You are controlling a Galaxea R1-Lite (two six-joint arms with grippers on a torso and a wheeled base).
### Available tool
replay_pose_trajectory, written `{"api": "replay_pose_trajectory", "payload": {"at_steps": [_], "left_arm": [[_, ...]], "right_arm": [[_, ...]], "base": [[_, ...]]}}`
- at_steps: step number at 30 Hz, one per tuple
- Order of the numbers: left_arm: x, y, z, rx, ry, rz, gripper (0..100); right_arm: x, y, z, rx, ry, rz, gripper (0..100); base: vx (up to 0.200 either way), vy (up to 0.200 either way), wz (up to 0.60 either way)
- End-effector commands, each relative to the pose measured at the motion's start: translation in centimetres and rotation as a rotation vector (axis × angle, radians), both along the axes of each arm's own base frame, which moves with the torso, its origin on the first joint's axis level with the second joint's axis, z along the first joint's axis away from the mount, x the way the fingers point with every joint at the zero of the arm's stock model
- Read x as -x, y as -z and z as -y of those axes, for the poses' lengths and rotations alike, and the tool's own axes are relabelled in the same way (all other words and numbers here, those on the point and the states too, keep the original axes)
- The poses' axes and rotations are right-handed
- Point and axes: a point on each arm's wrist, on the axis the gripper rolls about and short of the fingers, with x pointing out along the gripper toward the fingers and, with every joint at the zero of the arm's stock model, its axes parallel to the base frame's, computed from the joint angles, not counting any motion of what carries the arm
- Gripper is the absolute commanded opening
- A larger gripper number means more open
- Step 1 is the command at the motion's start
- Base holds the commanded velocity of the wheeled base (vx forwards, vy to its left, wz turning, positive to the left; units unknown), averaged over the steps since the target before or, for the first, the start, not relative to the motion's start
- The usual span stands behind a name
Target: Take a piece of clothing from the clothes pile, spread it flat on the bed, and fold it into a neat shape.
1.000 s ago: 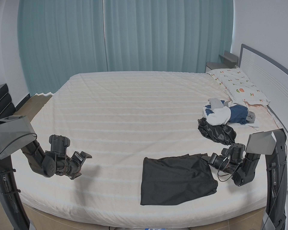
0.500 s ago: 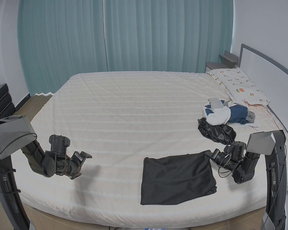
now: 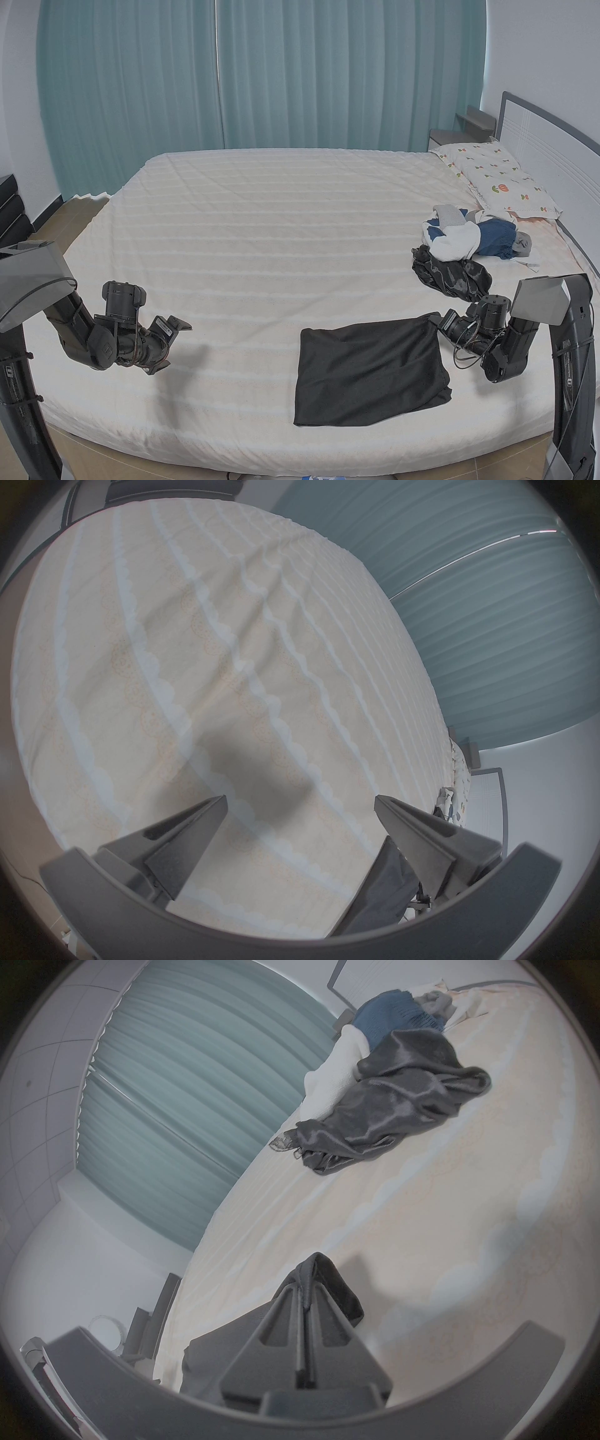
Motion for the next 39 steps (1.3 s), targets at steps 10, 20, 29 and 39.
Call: {"api": "replay_pose_trajectory", "payload": {"at_steps": [10,20,29,39], "left_arm": [[0.0,0.0,0.0,0.001,-0.001,-0.001,100],[-0.1,0.0,0.0,0.002,-0.002,0.000,100],[-0.1,0.0,0.0,0.001,0.001,0.001,100],[0.0,0.1,0.0,0.000,0.002,-0.002,100]], "right_arm": [[0.2,0.0,0.0,0.004,0.014,0.006,100],[6.3,-2.6,2.8,-0.068,-0.163,-0.023,100],[9.5,-2.1,2.5,0.012,-0.300,-0.058,100],[9.8,-1.1,1.3,0.046,-0.357,-0.074,100]], "base": [[0.000,0.000,0.00],[0.000,0.000,0.00],[-0.133,0.000,0.00],[0.000,0.000,0.00]]}}
